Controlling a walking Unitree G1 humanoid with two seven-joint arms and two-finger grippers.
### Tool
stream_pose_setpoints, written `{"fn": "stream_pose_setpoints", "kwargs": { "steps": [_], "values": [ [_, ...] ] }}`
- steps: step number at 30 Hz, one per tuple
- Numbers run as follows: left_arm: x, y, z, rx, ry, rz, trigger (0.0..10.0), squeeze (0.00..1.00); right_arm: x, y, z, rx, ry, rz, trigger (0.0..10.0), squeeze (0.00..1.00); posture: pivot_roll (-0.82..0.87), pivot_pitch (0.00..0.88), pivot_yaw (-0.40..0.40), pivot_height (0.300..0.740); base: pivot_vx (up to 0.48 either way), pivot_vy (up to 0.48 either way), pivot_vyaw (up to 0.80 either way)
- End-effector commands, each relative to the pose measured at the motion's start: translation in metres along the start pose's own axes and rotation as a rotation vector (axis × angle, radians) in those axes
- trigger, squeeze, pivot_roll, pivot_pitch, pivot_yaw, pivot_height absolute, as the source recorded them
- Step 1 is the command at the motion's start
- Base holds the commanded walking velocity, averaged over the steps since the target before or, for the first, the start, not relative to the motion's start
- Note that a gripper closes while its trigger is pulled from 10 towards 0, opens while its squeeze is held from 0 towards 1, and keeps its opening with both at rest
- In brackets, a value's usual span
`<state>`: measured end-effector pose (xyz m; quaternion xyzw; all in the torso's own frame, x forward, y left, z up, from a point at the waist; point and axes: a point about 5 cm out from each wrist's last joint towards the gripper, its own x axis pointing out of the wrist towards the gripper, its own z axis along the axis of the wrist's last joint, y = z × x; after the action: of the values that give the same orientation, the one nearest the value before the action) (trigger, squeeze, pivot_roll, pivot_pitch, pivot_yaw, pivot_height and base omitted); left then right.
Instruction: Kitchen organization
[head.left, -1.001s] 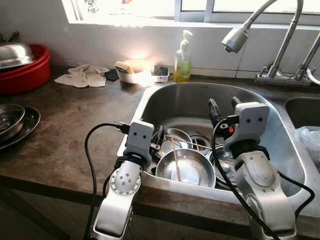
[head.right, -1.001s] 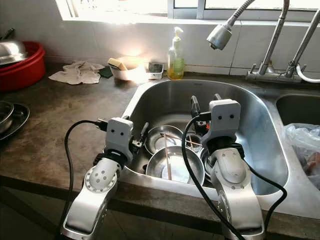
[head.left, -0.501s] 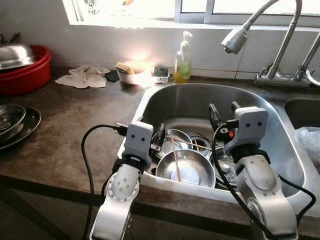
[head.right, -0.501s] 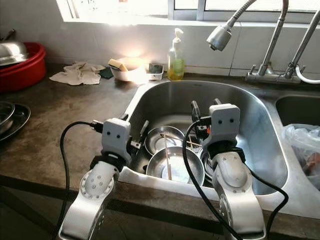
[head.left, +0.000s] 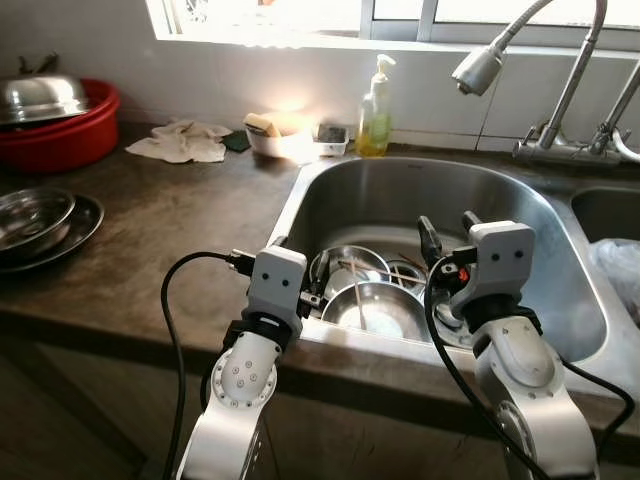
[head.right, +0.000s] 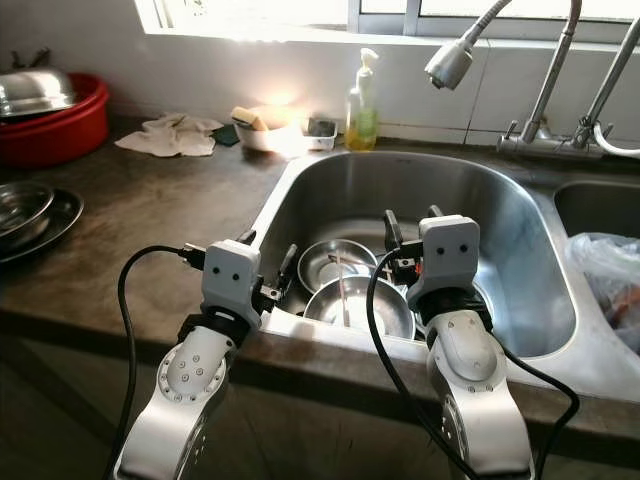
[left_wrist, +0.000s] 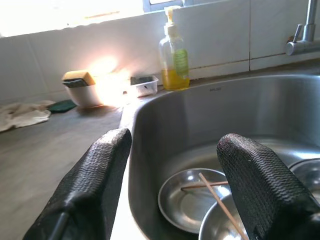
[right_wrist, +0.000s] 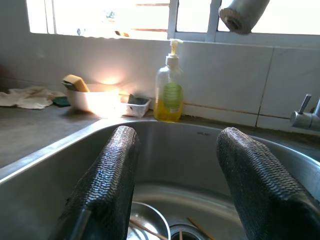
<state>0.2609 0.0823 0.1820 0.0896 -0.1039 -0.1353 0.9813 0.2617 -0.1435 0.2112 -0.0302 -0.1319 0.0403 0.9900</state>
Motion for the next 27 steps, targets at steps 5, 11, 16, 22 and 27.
{"fn": "stream_pose_setpoints", "kwargs": {
  "steps": [5,11,16,22,27],
  "values": [
    [-0.001,-0.002,-0.001,0.018,0.0,-0.01,10.0,0.0,-0.003,-0.001,-0.002,-0.004,0.012,-0.006,10.0,0.0,0.03,0.041,-0.014,0.74,-0.281,0.0,0.0],
    [-0.003,-0.003,-0.002,0.018,0.007,-0.013,10.0,0.0,-0.004,-0.001,-0.004,0.001,0.02,-0.011,10.0,0.0,0.03,0.043,-0.012,0.74,-0.292,0.0,0.0],
    [-0.004,-0.005,-0.003,0.016,0.011,-0.017,10.0,0.0,-0.006,0.0,-0.007,0.004,0.027,-0.01,10.0,0.0,0.03,0.044,-0.01,0.74,-0.299,0.0,0.0],
    [-0.004,-0.005,-0.004,0.017,0.016,-0.018,10.0,0.0,-0.008,0.001,-0.01,0.015,0.038,-0.003,10.0,0.0,0.04,0.048,-0.01,0.74,-0.243,0.0,0.28],
    [-0.005,-0.005,-0.004,0.004,0.023,-0.02,10.0,0.0,-0.011,0.004,-0.014,0.013,0.045,0.008,10.0,0.0,0.04,0.05,-0.009,0.74,0.0,0.0,0.79]
  ]
}}
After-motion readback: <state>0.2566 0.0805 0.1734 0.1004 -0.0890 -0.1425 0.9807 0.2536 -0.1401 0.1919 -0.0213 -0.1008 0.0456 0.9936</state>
